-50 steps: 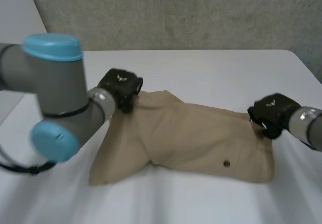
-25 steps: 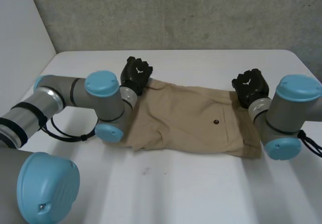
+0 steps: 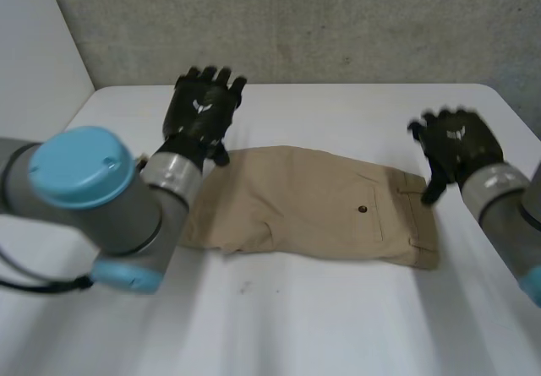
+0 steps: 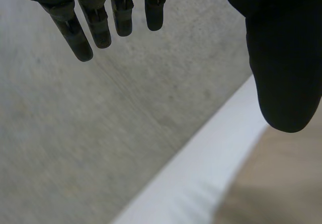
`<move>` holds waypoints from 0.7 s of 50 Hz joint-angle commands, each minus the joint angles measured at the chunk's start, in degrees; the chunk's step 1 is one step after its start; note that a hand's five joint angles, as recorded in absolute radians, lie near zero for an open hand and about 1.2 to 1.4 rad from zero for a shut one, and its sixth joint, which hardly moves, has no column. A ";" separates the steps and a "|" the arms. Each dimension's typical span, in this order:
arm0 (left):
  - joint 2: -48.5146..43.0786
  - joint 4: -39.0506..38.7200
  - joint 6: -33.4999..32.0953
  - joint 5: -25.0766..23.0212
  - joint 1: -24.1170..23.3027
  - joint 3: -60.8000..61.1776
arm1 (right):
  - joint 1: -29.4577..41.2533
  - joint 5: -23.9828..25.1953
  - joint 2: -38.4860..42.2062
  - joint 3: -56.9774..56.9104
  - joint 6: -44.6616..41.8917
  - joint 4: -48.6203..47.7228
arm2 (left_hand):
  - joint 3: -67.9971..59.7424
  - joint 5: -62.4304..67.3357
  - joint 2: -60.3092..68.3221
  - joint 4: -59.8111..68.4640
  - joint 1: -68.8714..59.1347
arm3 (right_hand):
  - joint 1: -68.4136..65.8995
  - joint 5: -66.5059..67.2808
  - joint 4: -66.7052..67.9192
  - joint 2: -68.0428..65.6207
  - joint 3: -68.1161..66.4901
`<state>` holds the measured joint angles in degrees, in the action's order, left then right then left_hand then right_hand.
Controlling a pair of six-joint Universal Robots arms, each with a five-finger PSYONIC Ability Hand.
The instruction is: Fold the shorts.
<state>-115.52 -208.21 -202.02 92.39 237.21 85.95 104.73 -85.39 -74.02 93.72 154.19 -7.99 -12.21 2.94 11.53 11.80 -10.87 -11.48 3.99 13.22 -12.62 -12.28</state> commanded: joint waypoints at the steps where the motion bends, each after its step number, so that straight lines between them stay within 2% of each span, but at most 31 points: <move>1: 7.15 8.95 12.42 -0.02 0.45 10.81 | -3.57 5.22 -0.07 7.16 4.19 5.89 | 1.66 -2.39 -0.98 -1.25 0.32 | -2.29 -0.22 0.56 -1.16 -1.49; 5: 7.24 12.73 13.84 0.42 0.71 12.40 | -4.97 6.55 1.25 8.67 4.89 3.96 | 1.50 -2.23 -0.81 -1.08 0.15 | -3.48 0.96 1.74 -2.34 -2.67; 11: 7.24 13.80 13.93 0.42 1.68 14.16 | -5.68 7.96 7.05 8.32 4.89 2.02 | 1.49 -2.22 -0.81 -1.08 0.15 | -6.67 4.16 4.94 -5.53 -5.87; 13: 7.24 13.89 14.02 0.42 2.20 14.60 | -5.85 7.87 8.37 7.97 4.80 1.76 | 1.49 -2.22 -0.81 -1.08 0.15 | -13.54 11.03 11.81 -12.41 -12.74; 15: 7.24 13.89 14.02 0.42 2.29 14.69 | -6.20 7.96 8.81 7.88 4.80 1.40 | 1.49 -2.22 -0.81 -1.08 0.15 | -23.45 20.94 21.71 -22.31 -22.65; 16: 7.24 14.06 14.02 0.51 2.38 14.77 | -6.73 7.96 8.98 7.88 4.80 0.79 | 1.49 -2.22 -0.81 -1.08 0.15 | -37.65 35.14 35.92 -36.52 -36.85; 20: 7.33 14.24 14.02 0.51 2.38 14.78 | -8.22 8.13 8.72 7.97 4.63 -0.53 | 1.49 -2.22 -0.81 -1.08 0.15 | -68.44 65.93 66.70 -67.30 -67.64; 26: 9.35 14.24 14.02 1.13 2.38 15.48 | -12.79 8.39 7.84 7.27 3.14 0.17 | 1.83 -2.56 -1.15 -1.41 0.49 | -68.52 66.01 66.78 -67.38 -67.72; 31: 13.21 14.24 14.02 1.13 2.56 16.97 | -19.46 8.40 5.21 5.60 -4.05 2.27 | 2.00 -2.73 -1.32 -1.58 0.66 | -68.52 66.01 66.78 -67.38 -67.72; 35: 15.93 14.24 14.02 1.04 3.61 18.29 | -21.23 8.13 4.24 2.00 -11.09 7.81 | 2.21 -2.94 -1.53 -1.80 0.87 | -68.52 66.01 66.78 -67.38 -67.72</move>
<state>-104.16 -193.95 -188.01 93.50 239.72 102.20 88.22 -77.02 -67.64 99.93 153.19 -6.63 -12.21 2.94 11.53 11.80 -10.87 -52.68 54.10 68.24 -67.04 -67.16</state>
